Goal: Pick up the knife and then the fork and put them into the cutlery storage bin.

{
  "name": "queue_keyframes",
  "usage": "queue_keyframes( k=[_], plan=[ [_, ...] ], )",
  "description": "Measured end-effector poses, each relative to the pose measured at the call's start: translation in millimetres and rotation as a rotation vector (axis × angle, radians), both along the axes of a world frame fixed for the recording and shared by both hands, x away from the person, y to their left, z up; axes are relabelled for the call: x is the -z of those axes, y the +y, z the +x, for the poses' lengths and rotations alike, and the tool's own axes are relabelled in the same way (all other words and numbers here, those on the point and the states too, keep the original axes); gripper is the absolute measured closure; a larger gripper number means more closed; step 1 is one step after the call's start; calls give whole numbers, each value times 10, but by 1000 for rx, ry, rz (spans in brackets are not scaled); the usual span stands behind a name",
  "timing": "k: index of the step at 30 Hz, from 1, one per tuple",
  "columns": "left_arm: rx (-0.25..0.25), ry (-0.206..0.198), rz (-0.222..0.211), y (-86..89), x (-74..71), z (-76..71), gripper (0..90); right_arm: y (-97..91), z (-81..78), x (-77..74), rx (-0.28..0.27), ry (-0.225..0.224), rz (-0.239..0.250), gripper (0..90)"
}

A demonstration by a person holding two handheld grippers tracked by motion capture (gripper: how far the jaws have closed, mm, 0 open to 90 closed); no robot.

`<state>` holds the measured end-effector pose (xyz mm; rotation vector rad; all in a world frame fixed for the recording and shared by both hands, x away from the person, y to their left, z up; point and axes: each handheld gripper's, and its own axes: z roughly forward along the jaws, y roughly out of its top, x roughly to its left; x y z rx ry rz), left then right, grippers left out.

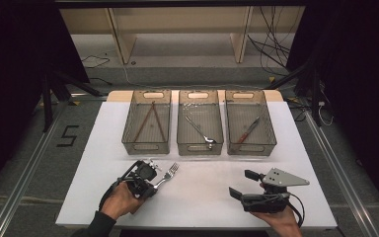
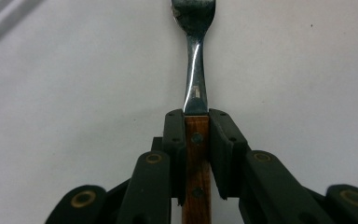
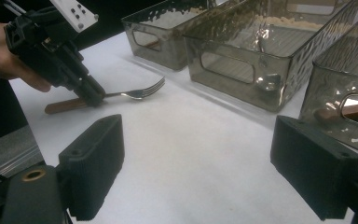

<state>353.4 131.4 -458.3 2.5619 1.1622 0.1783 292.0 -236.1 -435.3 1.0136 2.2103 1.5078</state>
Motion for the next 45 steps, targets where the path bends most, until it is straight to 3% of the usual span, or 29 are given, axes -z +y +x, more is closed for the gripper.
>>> queue_keyframes(
  k=[6, 17, 22, 33, 45],
  plan=[
    [8, -20, -39, 21, -81, 4, 772, -1, -2, 0, 2, 1, 1, 182],
    [15, -67, -167, 11, -251, 64, 771, -2, -2, 5, 3, -2, 2, 182],
    [22, -100, -203, -25, -344, 123, 772, 2, -2, 5, 1, 0, 1, 182],
    [31, -161, -280, -173, -530, 352, 771, -6, -1, 6, 5, 3, 3, 182],
    [45, -203, -318, -373, -675, 606, 771, -5, 1, 6, 4, 2, 2, 182]
  ],
)
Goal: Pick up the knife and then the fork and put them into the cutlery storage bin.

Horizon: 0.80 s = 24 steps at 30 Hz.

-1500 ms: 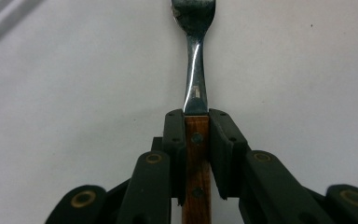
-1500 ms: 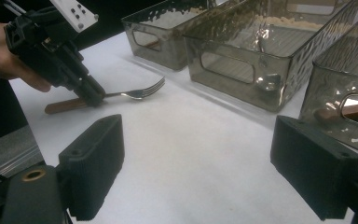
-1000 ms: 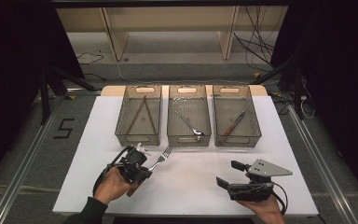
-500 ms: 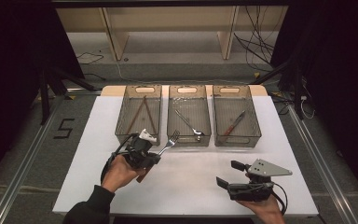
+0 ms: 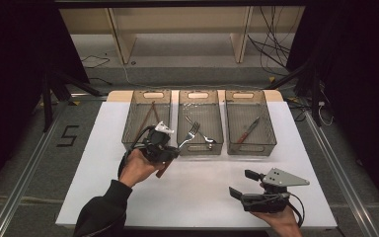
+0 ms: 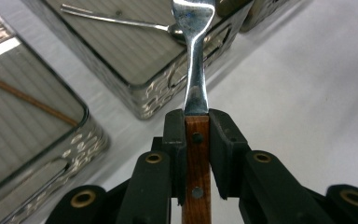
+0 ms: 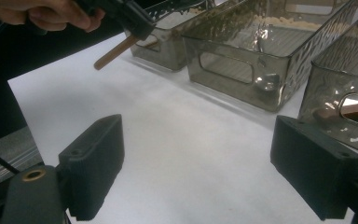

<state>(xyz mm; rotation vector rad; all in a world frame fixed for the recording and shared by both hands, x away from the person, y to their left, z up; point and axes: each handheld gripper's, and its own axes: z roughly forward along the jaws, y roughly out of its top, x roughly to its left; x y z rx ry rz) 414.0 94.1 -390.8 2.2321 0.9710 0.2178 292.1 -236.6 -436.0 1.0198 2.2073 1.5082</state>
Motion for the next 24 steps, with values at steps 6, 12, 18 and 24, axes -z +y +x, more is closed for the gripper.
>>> queue_keyframes(
  k=[6, 12, 18, 24],
  plan=[
    [21, -17, -19, -188, -98, 109, 771, -4, 1, 0, -1, -1, 1, 182],
    [35, -29, -41, -360, -168, 203, 771, -8, -2, -4, -2, -1, 2, 182],
    [47, -29, -59, -496, -204, 281, 771, -12, -3, -6, -2, -2, 3, 182],
    [56, -39, -78, -623, -259, 346, 771, -7, 1, -3, -4, -2, 4, 182]
  ],
)
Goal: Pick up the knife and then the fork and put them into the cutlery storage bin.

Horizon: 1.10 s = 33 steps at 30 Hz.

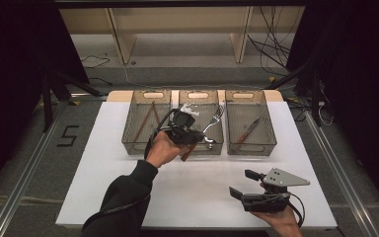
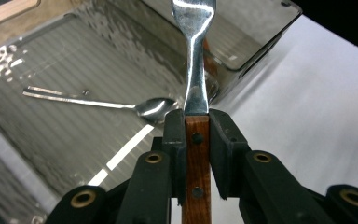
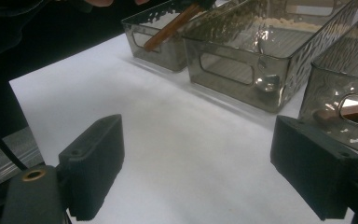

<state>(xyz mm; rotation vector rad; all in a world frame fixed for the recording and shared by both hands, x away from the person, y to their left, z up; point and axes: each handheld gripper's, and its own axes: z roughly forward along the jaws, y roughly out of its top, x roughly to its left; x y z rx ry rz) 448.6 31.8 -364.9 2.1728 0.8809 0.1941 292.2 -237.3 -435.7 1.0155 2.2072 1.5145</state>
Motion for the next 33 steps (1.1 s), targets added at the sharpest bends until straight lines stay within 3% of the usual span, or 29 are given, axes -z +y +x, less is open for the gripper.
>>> queue_keyframes(
  k=[17, 24, 33],
  plan=[
    [31, 6, -49, -503, -19, 240, 771, -2, -3, -1, -6, -3, 3, 182],
    [29, 16, -84, -658, -23, 365, 771, -2, -3, 1, -9, 2, 5, 182],
    [28, 24, -98, -825, -2, 491, 770, -9, -5, -2, -10, 0, 7, 182]
  ],
)
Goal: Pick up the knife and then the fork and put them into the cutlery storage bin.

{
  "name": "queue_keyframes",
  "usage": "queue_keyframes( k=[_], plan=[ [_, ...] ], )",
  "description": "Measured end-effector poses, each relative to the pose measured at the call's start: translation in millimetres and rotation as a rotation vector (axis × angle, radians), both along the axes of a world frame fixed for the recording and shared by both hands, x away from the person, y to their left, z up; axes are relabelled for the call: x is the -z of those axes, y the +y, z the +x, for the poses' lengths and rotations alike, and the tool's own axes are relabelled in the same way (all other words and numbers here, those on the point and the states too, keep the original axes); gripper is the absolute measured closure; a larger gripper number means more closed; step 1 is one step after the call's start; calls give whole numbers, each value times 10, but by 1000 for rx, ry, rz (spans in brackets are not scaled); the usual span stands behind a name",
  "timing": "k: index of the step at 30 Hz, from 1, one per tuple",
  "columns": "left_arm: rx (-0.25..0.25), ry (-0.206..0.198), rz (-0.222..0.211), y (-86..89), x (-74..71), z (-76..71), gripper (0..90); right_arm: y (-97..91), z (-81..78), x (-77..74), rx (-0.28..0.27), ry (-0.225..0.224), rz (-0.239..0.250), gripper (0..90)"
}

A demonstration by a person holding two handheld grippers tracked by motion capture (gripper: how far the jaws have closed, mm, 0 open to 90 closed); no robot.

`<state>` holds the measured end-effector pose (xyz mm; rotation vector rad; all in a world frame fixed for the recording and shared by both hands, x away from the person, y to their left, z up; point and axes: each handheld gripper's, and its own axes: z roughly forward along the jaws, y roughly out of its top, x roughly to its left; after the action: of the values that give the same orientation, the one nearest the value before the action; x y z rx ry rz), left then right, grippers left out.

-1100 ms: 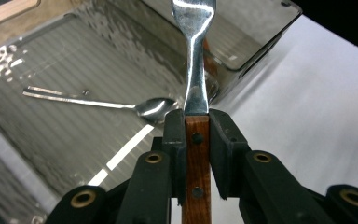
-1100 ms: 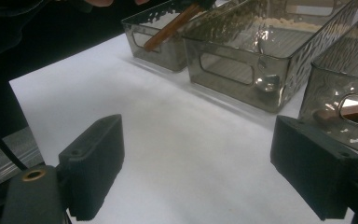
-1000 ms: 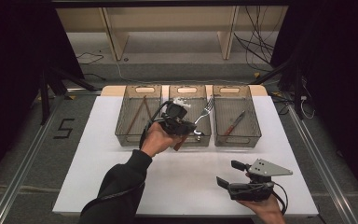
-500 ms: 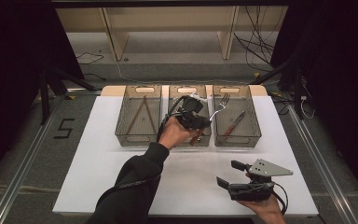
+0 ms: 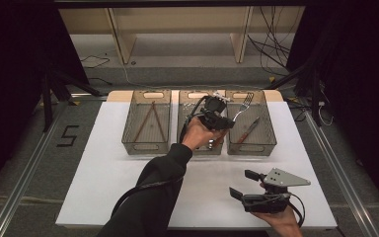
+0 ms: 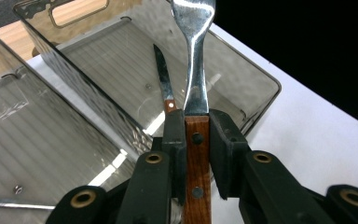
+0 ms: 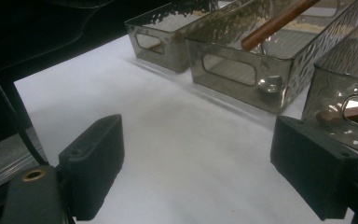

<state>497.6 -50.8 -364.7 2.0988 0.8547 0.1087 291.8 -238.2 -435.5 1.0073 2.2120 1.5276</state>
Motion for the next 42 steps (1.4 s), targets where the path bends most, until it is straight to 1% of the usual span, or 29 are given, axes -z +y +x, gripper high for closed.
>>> queue_keyframes(
  k=[1, 7, 11, 19, 31, 33, 37, 40, 42],
  plan=[
    [-3, 4, -4, -10, -1, 7, 770, 1, -2, -1, -1, 0, 2, 182],
    [0, 0, -9, -84, -28, 61, 771, 6, -2, 0, -3, 0, 3, 182],
    [-6, -1, -14, -127, -40, 116, 770, 11, -4, 0, -6, 0, 3, 182],
    [-6, 4, -18, -260, -31, 192, 770, 1, -4, -3, -5, 1, 7, 182],
    [-7, 4, -32, -408, -11, 256, 770, 7, -13, -8, -9, 0, 10, 182],
    [-8, 7, -33, -427, 1, 271, 770, 7, -13, -9, -10, 0, 11, 182],
    [-9, 26, -39, -467, 32, 293, 769, 4, -14, -10, -11, -2, 12, 182],
    [-4, 21, -29, -505, 43, 288, 769, 6, -13, -9, -11, -1, 12, 182],
    [-7, 23, -32, -512, 46, 294, 769, 5, -16, -11, -12, -2, 11, 182]
  ],
)
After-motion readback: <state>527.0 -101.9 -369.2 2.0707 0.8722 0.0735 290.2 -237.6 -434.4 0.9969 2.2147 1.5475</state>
